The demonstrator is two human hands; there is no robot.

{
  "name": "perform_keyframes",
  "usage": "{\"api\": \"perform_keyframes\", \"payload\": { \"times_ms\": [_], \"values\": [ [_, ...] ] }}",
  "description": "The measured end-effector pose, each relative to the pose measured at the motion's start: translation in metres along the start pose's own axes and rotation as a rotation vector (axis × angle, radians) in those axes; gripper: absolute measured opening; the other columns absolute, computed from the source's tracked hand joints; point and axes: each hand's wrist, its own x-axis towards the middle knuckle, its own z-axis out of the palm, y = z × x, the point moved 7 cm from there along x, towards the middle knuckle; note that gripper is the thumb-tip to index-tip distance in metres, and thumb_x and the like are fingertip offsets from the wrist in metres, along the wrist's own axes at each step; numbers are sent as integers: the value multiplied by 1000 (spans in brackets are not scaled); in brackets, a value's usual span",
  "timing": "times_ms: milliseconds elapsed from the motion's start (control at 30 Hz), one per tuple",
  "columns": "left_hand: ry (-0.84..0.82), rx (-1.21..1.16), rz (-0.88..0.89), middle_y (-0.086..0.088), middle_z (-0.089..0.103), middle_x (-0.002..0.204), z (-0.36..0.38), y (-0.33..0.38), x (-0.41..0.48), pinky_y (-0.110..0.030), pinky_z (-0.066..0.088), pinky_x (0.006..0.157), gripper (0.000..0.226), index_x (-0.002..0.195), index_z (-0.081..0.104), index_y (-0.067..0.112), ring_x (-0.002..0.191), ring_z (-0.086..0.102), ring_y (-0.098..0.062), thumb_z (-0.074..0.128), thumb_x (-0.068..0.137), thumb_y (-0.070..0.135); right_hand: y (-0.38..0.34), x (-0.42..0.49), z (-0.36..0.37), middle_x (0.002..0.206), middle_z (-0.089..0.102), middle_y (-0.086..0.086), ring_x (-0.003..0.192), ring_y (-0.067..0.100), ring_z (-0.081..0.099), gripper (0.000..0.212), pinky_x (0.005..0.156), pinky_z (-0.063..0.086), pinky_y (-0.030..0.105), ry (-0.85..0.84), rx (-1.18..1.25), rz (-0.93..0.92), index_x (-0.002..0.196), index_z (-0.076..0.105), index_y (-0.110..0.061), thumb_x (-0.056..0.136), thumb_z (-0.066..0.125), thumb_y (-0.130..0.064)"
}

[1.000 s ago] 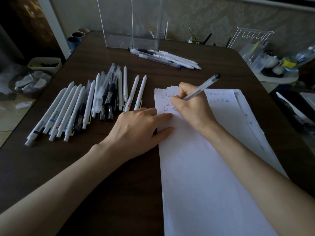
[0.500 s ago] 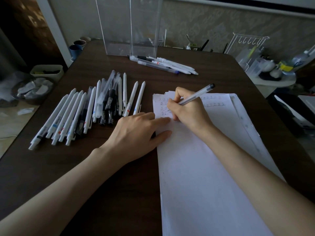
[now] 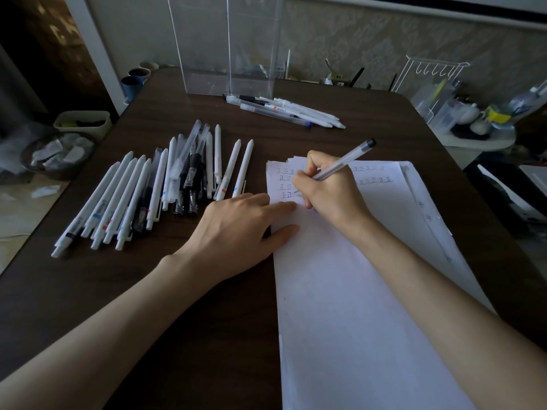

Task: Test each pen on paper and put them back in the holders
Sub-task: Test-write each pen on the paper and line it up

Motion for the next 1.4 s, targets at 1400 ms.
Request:
{"api": "perform_keyframes", "payload": {
  "times_ms": [1400],
  "values": [
    [284, -442, -56, 0, 64, 83, -23, -16, -2, -22, 48, 63, 23, 98, 65, 4, 71, 57, -7, 60, 87, 24, -23, -10, -2, 45, 57, 1, 41, 15, 50, 34, 42, 37, 22, -155, 497, -33, 64, 54, -1, 95, 50, -13]
  ]
}}
